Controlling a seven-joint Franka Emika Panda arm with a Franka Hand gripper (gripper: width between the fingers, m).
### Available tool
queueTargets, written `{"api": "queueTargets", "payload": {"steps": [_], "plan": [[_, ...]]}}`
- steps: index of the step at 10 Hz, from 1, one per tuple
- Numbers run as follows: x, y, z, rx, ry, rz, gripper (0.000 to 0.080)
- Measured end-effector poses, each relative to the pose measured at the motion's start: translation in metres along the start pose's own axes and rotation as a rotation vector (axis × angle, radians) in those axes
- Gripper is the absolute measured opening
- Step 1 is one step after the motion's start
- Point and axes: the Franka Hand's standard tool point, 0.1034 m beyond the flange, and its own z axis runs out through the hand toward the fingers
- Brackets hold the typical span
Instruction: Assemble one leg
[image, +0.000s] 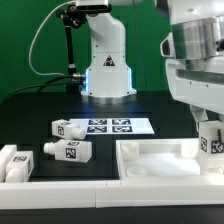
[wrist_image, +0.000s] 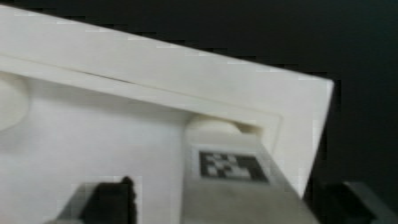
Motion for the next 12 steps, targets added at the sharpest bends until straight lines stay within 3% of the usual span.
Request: {"api": "queueTargets", "payload": {"steps": [1, 2, 3, 5, 8, 9, 10, 11, 12], "plan": [[0.0003, -0.0016, -0.0015, -0.014, 0.006, -0.184, 0.0628], [-0.0041, -0.0038, -0.0009, -0.022, 0.011, -0.324, 0.0628], [-0.0026, -0.0031, -0.0008, -0.022, 0.011, -0.353, 0.0645], [-0.0011, -0.0025, -0.0008, -0.026, 0.012, -0.515, 0.0648], [-0.0004, -0.0049, 0.0002, -0.052, 0.044, -0.928, 0.0649], [-0.0011, -0.0051, 0.0003, -0.044, 0.040, -0.851, 0.0566], [-0.0005, -0.0049, 0.0003, -0.045, 0.040, -0.858, 0.0431], [-0.0012, -0.0051, 0.0004, -0.041, 0.040, -0.787, 0.0431], [0.0018, -0.0023, 0.0014, -0.046, 0.041, -0.700, 0.0295]]}}
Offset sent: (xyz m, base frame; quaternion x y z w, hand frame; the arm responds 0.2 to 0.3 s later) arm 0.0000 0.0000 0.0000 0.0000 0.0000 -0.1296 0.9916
